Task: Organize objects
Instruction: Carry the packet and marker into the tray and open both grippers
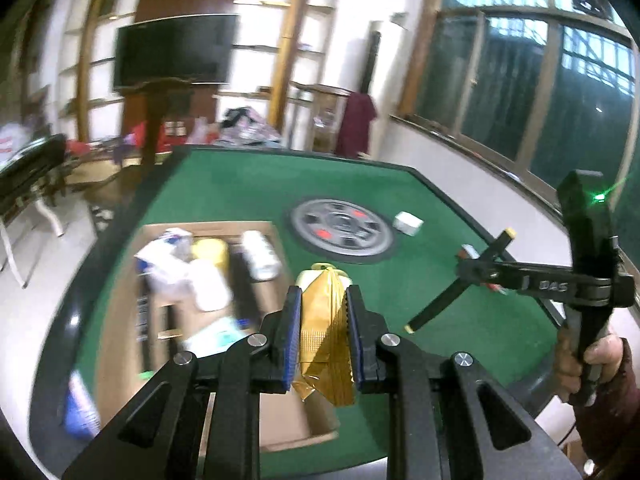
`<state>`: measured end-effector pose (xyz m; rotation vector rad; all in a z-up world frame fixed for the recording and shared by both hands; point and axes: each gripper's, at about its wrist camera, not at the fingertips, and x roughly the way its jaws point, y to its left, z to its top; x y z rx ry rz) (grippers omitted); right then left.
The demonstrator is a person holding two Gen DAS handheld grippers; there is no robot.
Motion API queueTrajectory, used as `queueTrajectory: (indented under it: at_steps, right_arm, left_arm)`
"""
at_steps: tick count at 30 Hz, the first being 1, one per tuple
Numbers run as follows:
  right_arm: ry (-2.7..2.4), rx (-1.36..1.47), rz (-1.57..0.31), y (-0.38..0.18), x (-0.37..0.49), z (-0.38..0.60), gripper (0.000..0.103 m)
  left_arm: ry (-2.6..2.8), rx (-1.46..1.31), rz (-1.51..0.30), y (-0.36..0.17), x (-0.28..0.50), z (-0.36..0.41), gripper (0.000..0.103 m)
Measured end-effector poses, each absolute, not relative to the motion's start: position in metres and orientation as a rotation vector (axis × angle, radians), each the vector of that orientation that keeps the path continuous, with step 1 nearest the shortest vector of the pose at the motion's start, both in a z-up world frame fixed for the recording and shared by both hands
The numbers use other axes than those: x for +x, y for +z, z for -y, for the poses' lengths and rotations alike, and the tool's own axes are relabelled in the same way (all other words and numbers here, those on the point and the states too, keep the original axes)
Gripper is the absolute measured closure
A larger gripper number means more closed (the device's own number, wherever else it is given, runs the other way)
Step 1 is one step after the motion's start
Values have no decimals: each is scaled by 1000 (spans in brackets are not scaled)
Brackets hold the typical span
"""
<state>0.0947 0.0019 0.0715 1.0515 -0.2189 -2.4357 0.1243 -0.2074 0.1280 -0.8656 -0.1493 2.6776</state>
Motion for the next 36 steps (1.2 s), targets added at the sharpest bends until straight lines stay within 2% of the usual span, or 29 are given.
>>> queueTrajectory:
  at_steps: [7, 17, 30, 36]
  right_arm:
    - [-2233, 1065, 153, 75, 94, 67, 90]
    - [-2070, 1242, 106, 27, 61, 147, 90]
    - [-2022, 1387, 63, -15, 8, 219, 90]
    - [-2022, 1453, 60, -32, -1, 222, 90]
  left_arm:
    - [2783, -959, 229, 106, 127, 263, 85]
    - [2861, -1164, 227, 58, 104, 294, 85]
    - [2907, -1254, 268, 50, 81, 306, 84]
    - [2893, -1281, 294, 44, 73, 304, 81]
